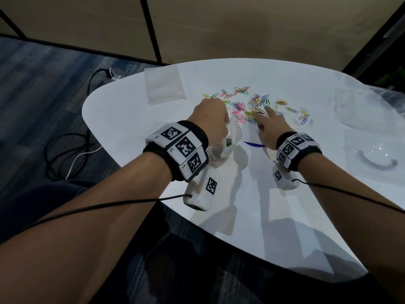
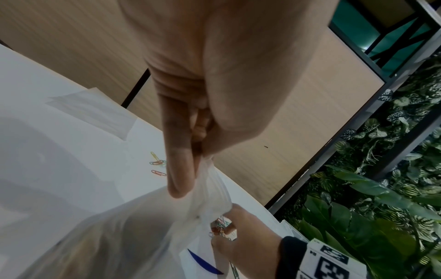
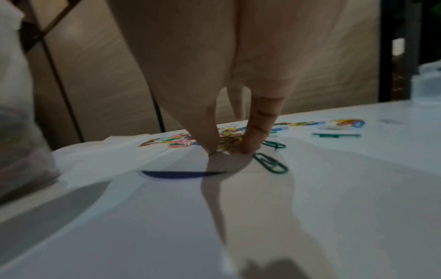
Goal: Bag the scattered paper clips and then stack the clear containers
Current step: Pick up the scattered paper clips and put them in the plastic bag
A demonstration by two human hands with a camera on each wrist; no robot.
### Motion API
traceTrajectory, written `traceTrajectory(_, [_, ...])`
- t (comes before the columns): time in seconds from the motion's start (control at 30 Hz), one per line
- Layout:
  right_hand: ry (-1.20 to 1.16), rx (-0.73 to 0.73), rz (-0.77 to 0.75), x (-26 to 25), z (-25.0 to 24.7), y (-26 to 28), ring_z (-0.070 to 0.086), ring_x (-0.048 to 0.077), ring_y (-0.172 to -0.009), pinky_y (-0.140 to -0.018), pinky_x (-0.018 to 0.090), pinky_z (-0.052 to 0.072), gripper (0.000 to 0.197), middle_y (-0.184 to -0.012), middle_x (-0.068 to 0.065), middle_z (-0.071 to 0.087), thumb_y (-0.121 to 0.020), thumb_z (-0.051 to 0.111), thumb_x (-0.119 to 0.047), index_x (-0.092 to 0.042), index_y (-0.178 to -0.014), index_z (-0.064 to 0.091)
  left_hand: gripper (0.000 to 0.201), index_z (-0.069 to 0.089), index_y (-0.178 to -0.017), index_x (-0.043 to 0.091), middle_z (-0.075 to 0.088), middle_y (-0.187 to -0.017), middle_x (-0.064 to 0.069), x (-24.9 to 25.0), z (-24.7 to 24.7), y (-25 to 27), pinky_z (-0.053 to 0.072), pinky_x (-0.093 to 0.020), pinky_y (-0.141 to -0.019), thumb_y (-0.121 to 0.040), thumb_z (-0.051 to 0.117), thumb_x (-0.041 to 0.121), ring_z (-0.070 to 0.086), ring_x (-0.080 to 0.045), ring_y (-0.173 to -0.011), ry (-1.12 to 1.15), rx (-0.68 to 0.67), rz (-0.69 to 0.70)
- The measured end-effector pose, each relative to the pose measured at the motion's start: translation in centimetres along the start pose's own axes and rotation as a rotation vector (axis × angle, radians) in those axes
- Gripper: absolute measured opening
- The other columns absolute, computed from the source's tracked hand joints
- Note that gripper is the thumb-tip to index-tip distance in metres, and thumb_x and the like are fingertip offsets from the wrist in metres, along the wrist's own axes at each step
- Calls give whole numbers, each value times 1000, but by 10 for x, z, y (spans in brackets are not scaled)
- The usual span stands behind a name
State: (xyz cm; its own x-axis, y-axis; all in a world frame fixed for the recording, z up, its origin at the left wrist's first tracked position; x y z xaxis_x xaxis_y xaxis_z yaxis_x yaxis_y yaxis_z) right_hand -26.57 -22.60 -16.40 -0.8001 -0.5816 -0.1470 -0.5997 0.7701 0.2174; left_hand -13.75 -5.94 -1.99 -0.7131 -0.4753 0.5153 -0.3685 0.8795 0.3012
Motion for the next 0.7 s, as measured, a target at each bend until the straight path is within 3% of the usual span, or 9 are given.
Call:
traceTrajectory(0.07, [206,-30,-83,-10,2,-2,42,41,-126,-99,43,45,58,-154,10,32,-95,48,-11,-29,-149,34,33,70,-118,7,69,-119,-15,2,2,-1,58,-38,-93,-93,50,0,71,-32,-97,1,0,-1])
traceTrajectory(0.17, [314,23,-161,-20,-8,-4,58,33,-106,-89,36,49,35,-119,12,62,-93,51,-10,-17,-126,59,33,71,-116,8,70,-115,-14,4,7,-4,58,-39,-93,-92,51,-1,71,-32,-98,15,-9,1])
traceTrajectory(0.23, [308,24,-115,-19,-12,-3,63,29,-94,-79,32,52,20,-100,13,67,-90,55,-9,-10,-105,69,31,72,-114,9,70,-116,-12,5,11,-5,59,-39,-91,-92,51,0,72,-31,-96,33,-11,2])
traceTrajectory(0.3, [235,32,-31,-15,-15,-1,65,29,-89,-76,31,55,17,-96,13,67,-89,58,-12,-6,-98,72,30,72,-112,10,70,-116,-12,7,14,-6,59,-40,-91,-92,52,0,72,-31,-96,41,-9,2])
traceTrajectory(0.43, [-83,72,149,5,-23,4,67,28,-82,-75,32,59,16,-89,14,69,-86,64,-18,-6,-82,74,29,73,-112,10,71,-115,-12,8,15,-9,60,-41,-89,-93,53,0,72,-31,-96,48,-3,3])
traceTrajectory(0.5, [-221,31,233,24,-25,8,67,21,-73,-70,26,55,18,-73,8,69,-81,71,-23,-9,-69,73,30,74,-112,9,71,-116,-12,7,15,-11,60,-40,-89,-92,54,-1,73,-32,-95,50,1,6])
traceTrajectory(0.57, [-408,-17,325,46,-26,15,63,12,-67,-71,22,52,15,-66,-1,68,-76,78,-26,-16,-68,73,29,74,-112,8,71,-116,-12,6,14,-14,60,-40,-89,-92,53,0,73,-32,-95,55,2,7])
traceTrajectory(0.63, [-768,-43,394,60,-34,23,69,13,-78,-80,23,55,10,-80,1,74,-75,82,-21,-14,-79,76,28,74,-110,8,71,-115,-13,6,13,-14,60,-40,-89,-92,54,0,73,-32,-96,62,2,2])
traceTrajectory(0.7, [-1256,-56,418,54,-54,35,72,23,-92,-82,26,59,12,-94,13,75,-79,78,-7,-2,-89,73,28,74,-110,8,72,-114,-13,6,13,-14,61,-40,-88,-91,55,-1,73,-32,-95,63,-5,1])
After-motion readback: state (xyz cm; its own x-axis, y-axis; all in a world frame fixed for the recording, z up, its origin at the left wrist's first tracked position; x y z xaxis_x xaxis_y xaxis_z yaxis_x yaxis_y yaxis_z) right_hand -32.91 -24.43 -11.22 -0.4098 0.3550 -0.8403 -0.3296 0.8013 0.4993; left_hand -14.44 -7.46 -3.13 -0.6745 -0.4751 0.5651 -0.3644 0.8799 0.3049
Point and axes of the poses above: each hand's wrist, its own y-axis away from the middle knuckle, its own z-axis out of the palm, x = y × z, the point moved 7 cm from there along -y, towards the middle knuckle
